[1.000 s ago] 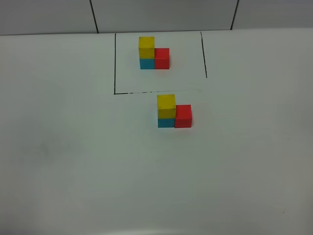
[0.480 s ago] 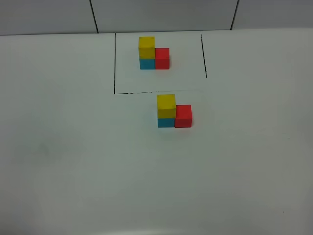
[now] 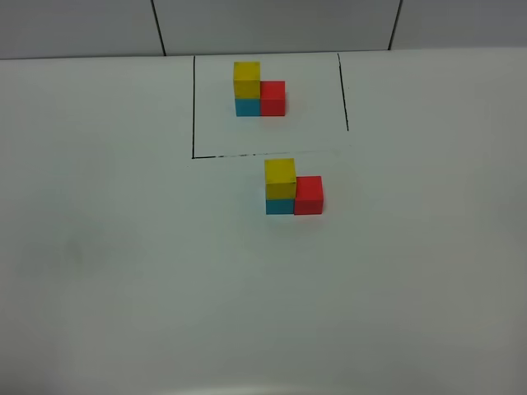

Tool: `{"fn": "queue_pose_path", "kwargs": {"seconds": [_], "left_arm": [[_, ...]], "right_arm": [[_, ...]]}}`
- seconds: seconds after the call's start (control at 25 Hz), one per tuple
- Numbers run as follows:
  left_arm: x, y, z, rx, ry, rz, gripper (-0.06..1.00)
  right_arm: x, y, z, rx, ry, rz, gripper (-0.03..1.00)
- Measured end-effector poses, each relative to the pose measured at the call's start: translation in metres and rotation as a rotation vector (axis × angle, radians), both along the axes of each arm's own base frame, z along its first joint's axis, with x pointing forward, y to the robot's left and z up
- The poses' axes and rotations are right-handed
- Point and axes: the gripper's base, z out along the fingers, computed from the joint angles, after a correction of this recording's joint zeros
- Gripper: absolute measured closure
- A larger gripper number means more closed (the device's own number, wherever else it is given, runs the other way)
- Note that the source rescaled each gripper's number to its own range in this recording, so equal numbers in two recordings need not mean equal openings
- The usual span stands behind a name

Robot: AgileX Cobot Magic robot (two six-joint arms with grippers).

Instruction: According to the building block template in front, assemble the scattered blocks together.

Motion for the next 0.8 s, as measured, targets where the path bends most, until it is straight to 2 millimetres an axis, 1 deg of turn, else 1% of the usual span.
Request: {"fn": "queue_pose_path", "kwargs": {"seconds": [0.44, 0.8], "left_arm": [[0.0000, 0.0000, 0.0000, 0.000, 0.000, 0.000, 0.19], [0.0000, 0.0000, 0.0000, 0.000, 0.000, 0.000, 0.19]], "right_arm": [[0.0000, 0.0000, 0.0000, 0.000, 0.000, 0.008, 0.15], [0.0003, -0.0003, 0.0000, 0.002, 0.000, 0.058, 0.21]]}}
